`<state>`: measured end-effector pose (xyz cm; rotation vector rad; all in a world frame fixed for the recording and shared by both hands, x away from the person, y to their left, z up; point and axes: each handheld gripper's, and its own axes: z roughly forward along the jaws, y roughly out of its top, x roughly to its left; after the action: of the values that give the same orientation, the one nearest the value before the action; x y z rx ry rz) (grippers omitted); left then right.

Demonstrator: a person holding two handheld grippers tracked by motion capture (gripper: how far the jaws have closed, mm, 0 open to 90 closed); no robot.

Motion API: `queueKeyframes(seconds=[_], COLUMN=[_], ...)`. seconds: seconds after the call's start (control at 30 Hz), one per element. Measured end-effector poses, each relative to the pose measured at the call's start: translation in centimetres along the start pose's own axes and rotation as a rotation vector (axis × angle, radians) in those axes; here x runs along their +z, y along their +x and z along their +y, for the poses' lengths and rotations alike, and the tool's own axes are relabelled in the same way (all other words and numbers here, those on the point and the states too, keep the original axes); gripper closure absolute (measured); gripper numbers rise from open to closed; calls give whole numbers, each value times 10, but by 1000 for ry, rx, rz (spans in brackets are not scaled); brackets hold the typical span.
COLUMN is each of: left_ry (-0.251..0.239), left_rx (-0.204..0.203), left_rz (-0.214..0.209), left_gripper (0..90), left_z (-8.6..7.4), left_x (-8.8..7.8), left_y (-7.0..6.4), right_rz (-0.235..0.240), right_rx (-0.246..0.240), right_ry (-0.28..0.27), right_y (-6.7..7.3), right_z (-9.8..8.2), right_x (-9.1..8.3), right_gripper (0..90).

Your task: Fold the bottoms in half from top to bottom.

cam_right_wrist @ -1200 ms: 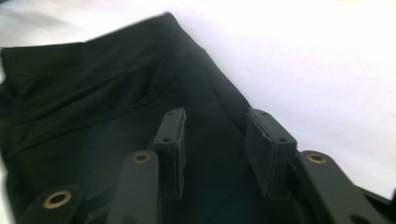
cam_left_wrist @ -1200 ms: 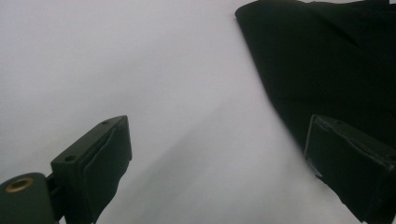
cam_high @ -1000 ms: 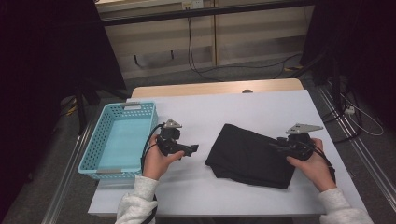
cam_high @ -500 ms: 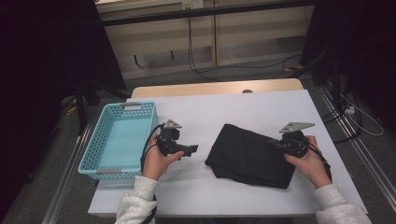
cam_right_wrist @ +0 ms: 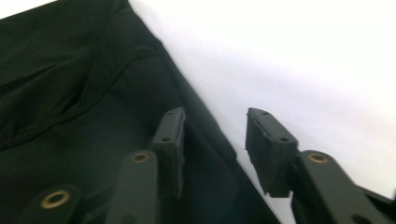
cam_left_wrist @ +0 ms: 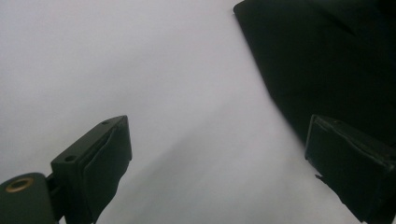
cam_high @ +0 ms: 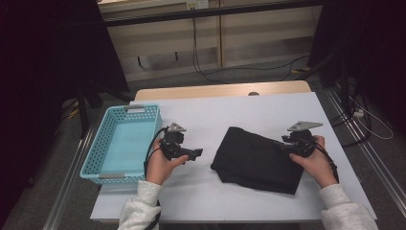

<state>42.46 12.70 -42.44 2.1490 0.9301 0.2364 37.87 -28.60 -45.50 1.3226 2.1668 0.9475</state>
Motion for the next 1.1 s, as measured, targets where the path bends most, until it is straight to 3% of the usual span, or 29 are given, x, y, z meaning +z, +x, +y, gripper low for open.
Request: queueKeyframes(seconds=[0.07, 0.1, 0.13, 0.2, 0.3, 0.53, 0.67, 0.93, 1.0, 1.1], left_ry=[6, 6, 4, 5, 5, 4, 4, -3, -7, -1], left_rx=[3, 3, 2, 5, 2, 9, 16, 18, 23, 30], left_rz=[-3, -4, -3, -3, -3, -1, -7, -9, -3, -7], left_gripper=[72, 72, 72, 72, 72, 72, 72, 72, 72, 72], left_z=[0, 0, 0, 0, 0, 1, 2, 3, 4, 4], left_x=[0, 0, 0, 1, 1, 0, -1, -2, -1, -1], left_y=[0, 0, -1, -1, -1, -1, -2, -4, -4, -4], right_rz=[13, 31, 50, 48, 49, 48, 63, 29, 23, 13], right_rx=[19, 28, 14, -18, -19, -11, 27, 64, 58, 94], right_ry=[10, 7, 2, 10, 10, -10, -24, 34, 46, 47], right_y=[0, -1, 0, 3, 4, 8, 8, -1, -2, -4], right_z=[-2, -2, -1, 0, 1, 5, 5, -18, -26, -31], right_x=[3, 4, 3, 2, 1, -20, -35, -45, -40, -34], right_gripper=[616, 723, 767, 818, 831, 832, 831, 824, 785, 659])
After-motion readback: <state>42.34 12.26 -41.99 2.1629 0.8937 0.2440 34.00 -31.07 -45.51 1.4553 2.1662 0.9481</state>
